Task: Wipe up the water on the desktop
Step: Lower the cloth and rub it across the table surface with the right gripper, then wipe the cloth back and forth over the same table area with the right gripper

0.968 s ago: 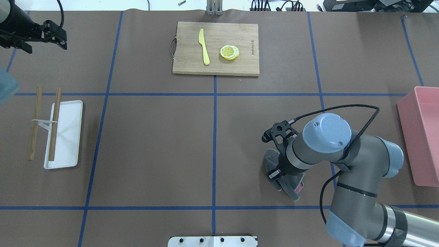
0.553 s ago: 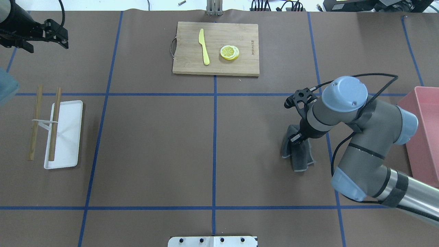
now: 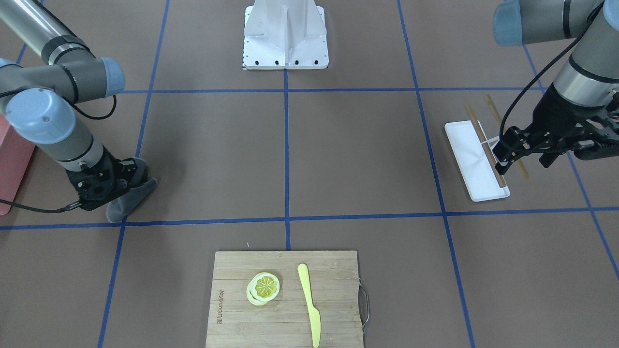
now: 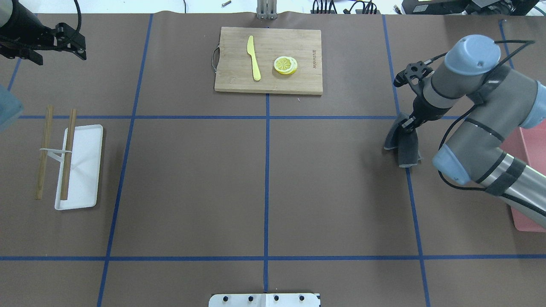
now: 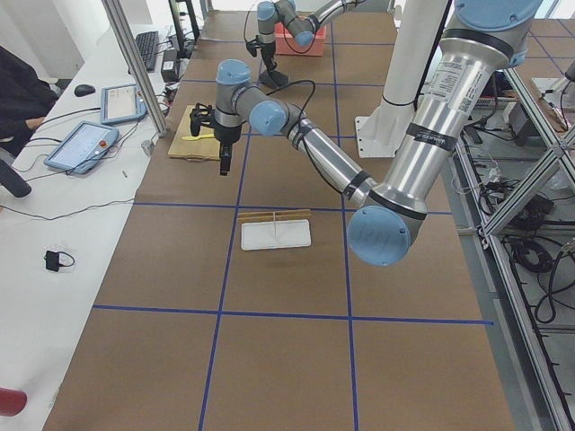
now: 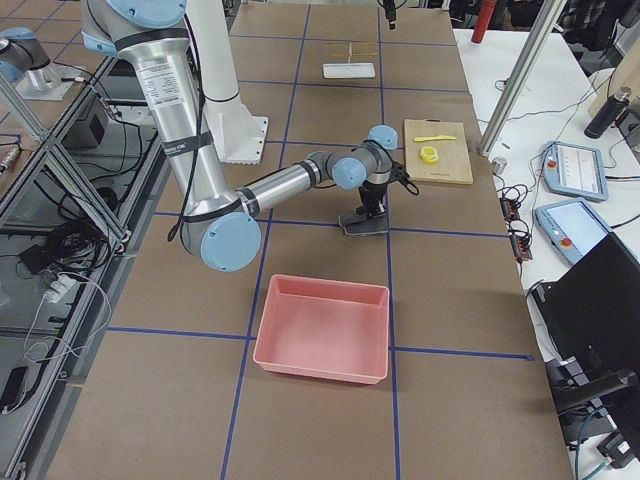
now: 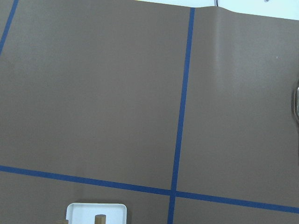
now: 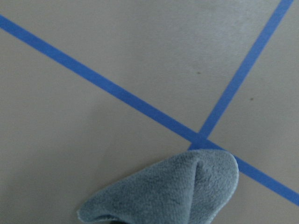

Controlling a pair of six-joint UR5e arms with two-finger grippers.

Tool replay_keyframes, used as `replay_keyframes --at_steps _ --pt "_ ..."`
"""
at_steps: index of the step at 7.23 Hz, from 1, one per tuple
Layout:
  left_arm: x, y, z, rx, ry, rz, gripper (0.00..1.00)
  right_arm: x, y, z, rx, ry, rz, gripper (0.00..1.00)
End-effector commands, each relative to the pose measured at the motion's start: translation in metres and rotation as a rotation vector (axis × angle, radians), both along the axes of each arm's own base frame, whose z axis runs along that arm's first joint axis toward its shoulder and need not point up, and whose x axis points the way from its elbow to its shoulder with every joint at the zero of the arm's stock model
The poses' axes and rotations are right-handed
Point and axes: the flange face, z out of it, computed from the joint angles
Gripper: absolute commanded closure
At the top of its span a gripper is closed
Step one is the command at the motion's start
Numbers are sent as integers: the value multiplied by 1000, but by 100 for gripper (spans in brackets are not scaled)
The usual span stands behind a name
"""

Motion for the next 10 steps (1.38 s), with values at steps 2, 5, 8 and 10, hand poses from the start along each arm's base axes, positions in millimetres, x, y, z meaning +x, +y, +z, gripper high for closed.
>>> replay_keyframes --at_steps 2,5,8,10 --pt "0 -3 10 -20 -10 -2 2 -22 -6 -18 25 -28 -50 100" --pt "-2 2 32 -46 -28 0 2 -91 59 -70 -42 -98 -43 100" --pt "-4 5 45 -58 -41 6 2 -139 159 -136 -147 -185 -31 100" --pt "-5 4 40 -52 -38 4 2 -157 222 -163 -203 -216 -27 100"
